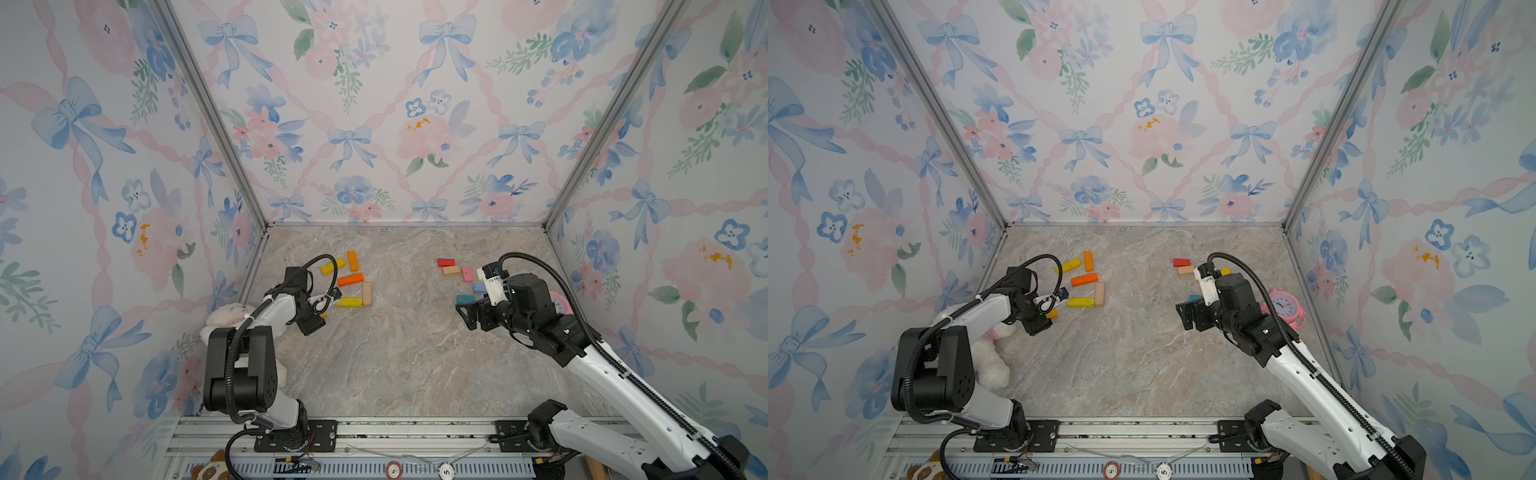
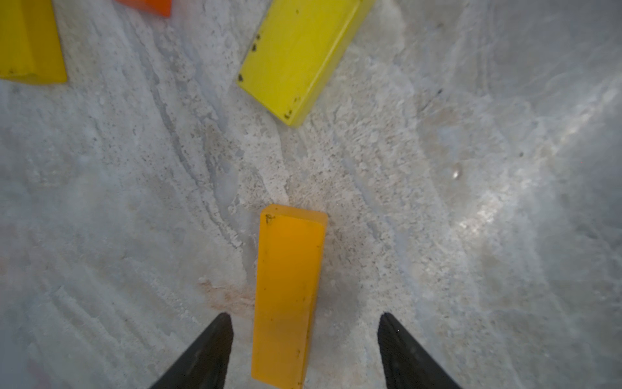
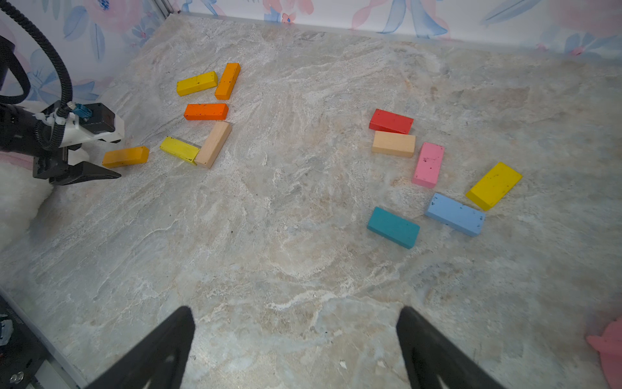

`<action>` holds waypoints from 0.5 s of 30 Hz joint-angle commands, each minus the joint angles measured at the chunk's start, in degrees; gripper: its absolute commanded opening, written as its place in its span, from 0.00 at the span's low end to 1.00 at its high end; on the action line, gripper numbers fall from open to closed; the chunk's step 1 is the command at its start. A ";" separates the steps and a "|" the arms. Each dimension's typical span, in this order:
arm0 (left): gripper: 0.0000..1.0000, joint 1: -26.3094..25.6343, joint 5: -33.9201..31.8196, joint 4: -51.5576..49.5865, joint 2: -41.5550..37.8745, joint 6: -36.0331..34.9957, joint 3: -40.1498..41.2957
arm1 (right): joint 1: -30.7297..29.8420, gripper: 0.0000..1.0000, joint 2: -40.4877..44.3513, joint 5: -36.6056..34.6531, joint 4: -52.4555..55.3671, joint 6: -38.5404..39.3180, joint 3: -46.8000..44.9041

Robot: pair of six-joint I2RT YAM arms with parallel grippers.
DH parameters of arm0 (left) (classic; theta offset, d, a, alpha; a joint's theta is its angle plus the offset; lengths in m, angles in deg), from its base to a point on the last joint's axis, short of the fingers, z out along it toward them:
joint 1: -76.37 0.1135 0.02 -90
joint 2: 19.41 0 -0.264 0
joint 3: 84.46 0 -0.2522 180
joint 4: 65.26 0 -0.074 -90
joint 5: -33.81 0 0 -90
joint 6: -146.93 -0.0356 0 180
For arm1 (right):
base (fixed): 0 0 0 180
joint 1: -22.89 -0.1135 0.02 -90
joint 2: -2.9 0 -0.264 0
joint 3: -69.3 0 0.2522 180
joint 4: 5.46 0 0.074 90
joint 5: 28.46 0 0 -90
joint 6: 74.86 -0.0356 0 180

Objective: Assemble the letter t with building blocks
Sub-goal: Pick up the building block from the center of the board.

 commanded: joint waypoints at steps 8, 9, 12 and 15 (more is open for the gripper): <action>0.72 0.85 1.88 -0.26 3.71 3.17 -3.06 | 0.10 0.96 -0.55 1.83 -1.12 -0.72 -0.70; 0.71 0.86 2.39 -0.84 3.95 3.22 -3.28 | 0.16 0.96 -0.47 1.83 -1.15 -0.66 -0.75; 0.68 0.84 3.29 -2.46 4.71 3.60 -3.91 | 0.07 0.96 -0.03 1.70 -1.32 -0.72 -0.87; 0.67 0.86 4.13 -3.40 5.81 4.70 -4.07 | 0.11 0.96 0.13 1.74 -1.52 -0.74 -0.86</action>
